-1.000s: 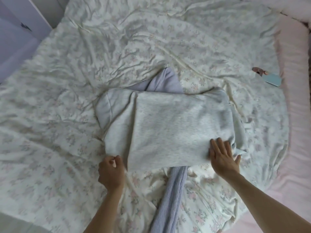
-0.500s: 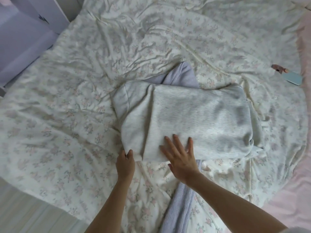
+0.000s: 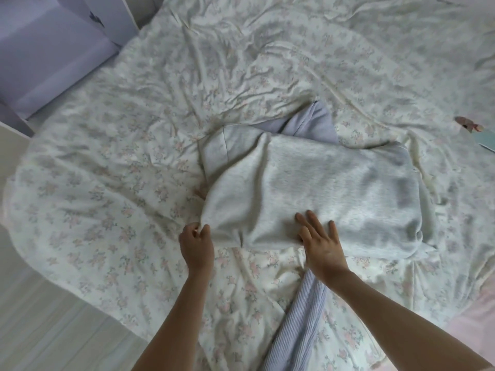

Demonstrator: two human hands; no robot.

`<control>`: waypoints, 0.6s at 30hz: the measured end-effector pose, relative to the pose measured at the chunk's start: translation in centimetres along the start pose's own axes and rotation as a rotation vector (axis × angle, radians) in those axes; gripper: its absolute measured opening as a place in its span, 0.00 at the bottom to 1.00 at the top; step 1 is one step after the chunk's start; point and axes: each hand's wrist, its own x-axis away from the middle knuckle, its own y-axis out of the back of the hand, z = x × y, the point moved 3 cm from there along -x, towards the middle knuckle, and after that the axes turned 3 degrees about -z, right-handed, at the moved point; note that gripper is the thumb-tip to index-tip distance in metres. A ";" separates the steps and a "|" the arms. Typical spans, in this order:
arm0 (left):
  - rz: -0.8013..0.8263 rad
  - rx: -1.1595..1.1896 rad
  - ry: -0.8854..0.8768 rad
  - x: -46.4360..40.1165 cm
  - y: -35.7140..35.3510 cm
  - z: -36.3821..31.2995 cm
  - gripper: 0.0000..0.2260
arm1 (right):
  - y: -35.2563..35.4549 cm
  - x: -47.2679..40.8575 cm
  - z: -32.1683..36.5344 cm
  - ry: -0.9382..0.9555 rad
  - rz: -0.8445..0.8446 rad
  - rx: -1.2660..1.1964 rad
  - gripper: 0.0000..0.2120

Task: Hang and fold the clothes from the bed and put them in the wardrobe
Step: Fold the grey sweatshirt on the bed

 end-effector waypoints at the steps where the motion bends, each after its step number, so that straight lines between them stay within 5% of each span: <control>1: -0.018 0.084 0.135 0.1 -0.2 1.0 0.09 | -0.2 0.0 0.1 -0.019 0.016 -0.011 0.27; 4: -0.023 0.540 0.599 2.1 -0.5 2.7 0.08 | -0.6 0.2 0.1 -0.053 0.035 -0.031 0.26; 7: 0.029 0.750 0.817 4.3 -0.5 2.6 0.08 | -0.5 0.2 0.1 -0.068 0.032 -0.042 0.24; 12: 0.056 0.674 0.799 4.6 -0.8 2.3 0.06 | -0.3 0.2 0.0 -0.077 0.016 -0.064 0.23; 18: 0.050 0.464 0.533 3.6 -1.0 1.9 0.17 | 0.1 0.3 0.1 -0.046 -0.001 -0.068 0.20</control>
